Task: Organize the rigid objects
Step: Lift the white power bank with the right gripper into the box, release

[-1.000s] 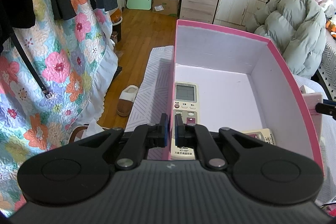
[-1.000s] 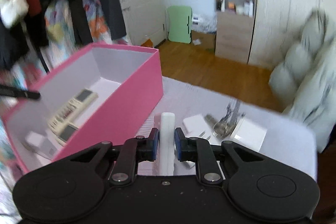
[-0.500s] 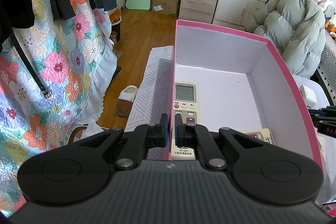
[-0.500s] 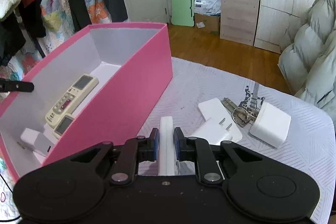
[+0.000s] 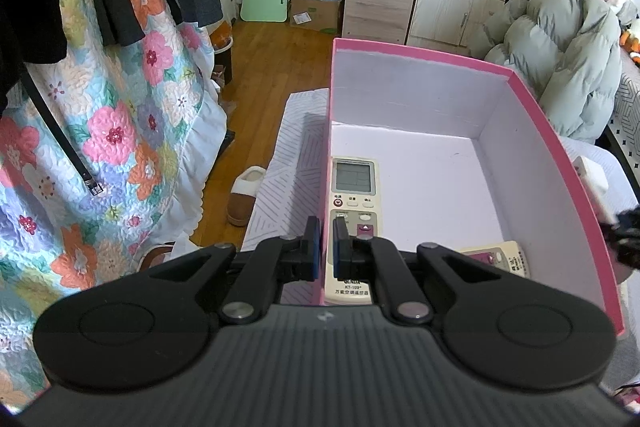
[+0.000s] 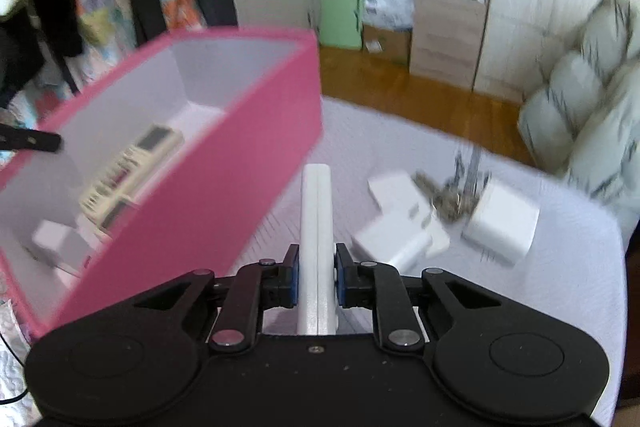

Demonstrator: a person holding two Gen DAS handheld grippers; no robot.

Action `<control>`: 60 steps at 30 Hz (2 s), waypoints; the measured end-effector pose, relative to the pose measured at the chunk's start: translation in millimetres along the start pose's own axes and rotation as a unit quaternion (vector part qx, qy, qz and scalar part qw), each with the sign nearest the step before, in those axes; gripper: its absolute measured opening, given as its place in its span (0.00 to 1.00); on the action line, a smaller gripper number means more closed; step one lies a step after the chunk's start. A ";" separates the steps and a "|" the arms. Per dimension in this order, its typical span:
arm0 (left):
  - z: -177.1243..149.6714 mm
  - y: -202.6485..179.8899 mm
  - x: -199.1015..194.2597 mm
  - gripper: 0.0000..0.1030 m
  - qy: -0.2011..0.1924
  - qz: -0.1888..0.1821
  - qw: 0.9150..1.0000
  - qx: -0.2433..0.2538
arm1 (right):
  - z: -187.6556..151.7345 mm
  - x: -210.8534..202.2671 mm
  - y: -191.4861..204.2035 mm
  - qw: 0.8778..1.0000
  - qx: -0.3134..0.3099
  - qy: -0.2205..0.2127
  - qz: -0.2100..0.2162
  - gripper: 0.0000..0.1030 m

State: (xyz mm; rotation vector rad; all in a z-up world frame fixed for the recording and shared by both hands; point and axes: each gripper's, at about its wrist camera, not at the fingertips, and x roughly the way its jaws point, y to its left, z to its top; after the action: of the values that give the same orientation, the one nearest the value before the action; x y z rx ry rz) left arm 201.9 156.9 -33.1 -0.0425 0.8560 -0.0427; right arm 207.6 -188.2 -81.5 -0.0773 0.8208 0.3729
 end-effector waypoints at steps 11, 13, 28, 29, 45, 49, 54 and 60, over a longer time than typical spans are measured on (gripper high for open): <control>0.7 0.2 -0.1 0.05 0.001 0.001 1.000 0.001 | 94.4 -46.2 52.4 0.987 -0.127 -0.054 0.083 0.20; 0.9 0.9 0.1 0.05 0.001 0.000 1.000 -0.001 | 103.9 -26.3 70.4 0.977 -0.174 -0.024 0.120 0.20; 3.5 6.8 -0.4 0.05 0.005 -0.009 1.000 -0.006 | 87.2 81.5 158.3 0.852 -0.515 0.057 0.077 0.18; 3.2 7.2 -0.7 0.05 0.005 -0.009 1.000 -0.008 | 85.4 82.9 159.2 0.848 -0.523 0.059 0.067 0.18; 2.4 5.7 -1.3 0.05 0.005 -0.008 1.000 -0.008 | 121.0 74.2 118.1 0.936 -0.238 0.157 0.207 0.41; 2.4 5.3 -1.3 0.05 0.004 -0.008 1.000 -0.009 | 128.3 45.7 82.0 0.946 -0.147 0.145 0.250 0.42; 1.8 6.0 -1.5 0.05 0.005 -0.004 1.000 -0.006 | 114.9 5.6 41.7 0.958 -0.071 0.125 0.248 0.42; 2.0 4.5 -0.8 0.05 0.007 0.003 1.000 -0.003 | 86.0 -42.8 -3.9 0.973 -0.008 0.103 0.206 0.45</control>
State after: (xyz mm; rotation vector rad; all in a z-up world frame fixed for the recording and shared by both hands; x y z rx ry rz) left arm 202.9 161.5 -31.4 -0.0456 0.8711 -0.0347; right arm 242.7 -186.4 8.0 0.0423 1.0416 0.7733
